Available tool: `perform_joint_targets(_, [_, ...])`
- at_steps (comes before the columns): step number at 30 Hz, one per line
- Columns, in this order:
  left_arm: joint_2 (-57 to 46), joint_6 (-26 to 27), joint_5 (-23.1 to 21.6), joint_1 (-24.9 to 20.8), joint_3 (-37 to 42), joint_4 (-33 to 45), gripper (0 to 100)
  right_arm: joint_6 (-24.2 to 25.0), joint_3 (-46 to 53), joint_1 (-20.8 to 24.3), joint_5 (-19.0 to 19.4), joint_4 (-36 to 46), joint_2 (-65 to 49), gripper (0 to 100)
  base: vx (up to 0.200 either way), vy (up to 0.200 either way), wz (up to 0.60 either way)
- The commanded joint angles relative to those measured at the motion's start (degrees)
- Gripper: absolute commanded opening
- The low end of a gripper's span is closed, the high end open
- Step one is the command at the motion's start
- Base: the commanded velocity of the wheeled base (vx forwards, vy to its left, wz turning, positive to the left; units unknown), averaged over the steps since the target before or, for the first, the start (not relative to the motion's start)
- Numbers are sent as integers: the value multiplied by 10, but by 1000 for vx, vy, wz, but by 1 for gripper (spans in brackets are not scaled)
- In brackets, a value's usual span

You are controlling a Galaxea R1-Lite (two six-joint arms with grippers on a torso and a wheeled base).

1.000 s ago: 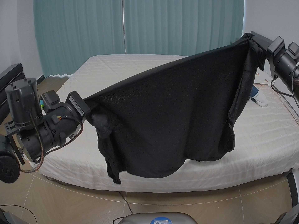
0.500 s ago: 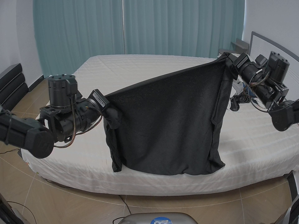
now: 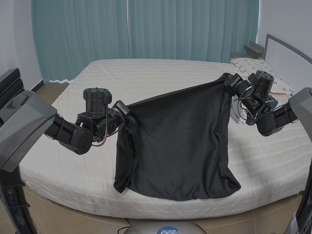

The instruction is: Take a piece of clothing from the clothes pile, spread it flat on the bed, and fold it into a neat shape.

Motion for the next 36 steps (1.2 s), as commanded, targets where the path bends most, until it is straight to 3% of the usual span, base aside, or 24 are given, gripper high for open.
perform_joint_targets(1, [84,1,2,1,-48,1,0,-1,-39,-3,-2,-4,94,0,200,0,0])
perform_joint_targets(16, [200,0,8,-3,-130,-1,0,-15,-105,3,-34,-13,226,0,0,0,0])
perform_joint_targets(17, [203,-1,8,-3,-131,-2,0,-14,-106,2,-33,-13,231,100,0,0,0])
perform_joint_targets(18, [207,-1,7,-3,-133,-3,0,-15,-106,2,-31,-13,237,100,0,0,0])
perform_joint_targets(19, [214,-2,6,-3,-137,-3,100,-15,-107,2,-28,-12,244,100,0,0,0])
perform_joint_targets(25, [274,-1,43,-3,-194,6,100,-25,-109,3,-25,1,288,100,0,0,0])
perform_joint_targets(32, [301,0,92,10,-268,139,100,-27,-90,-11,-33,44,287,100,0,0,0])
perform_joint_targets(36, [295,0,92,21,-267,161,100,-27,-68,-24,-30,44,280,100,0,0,0])
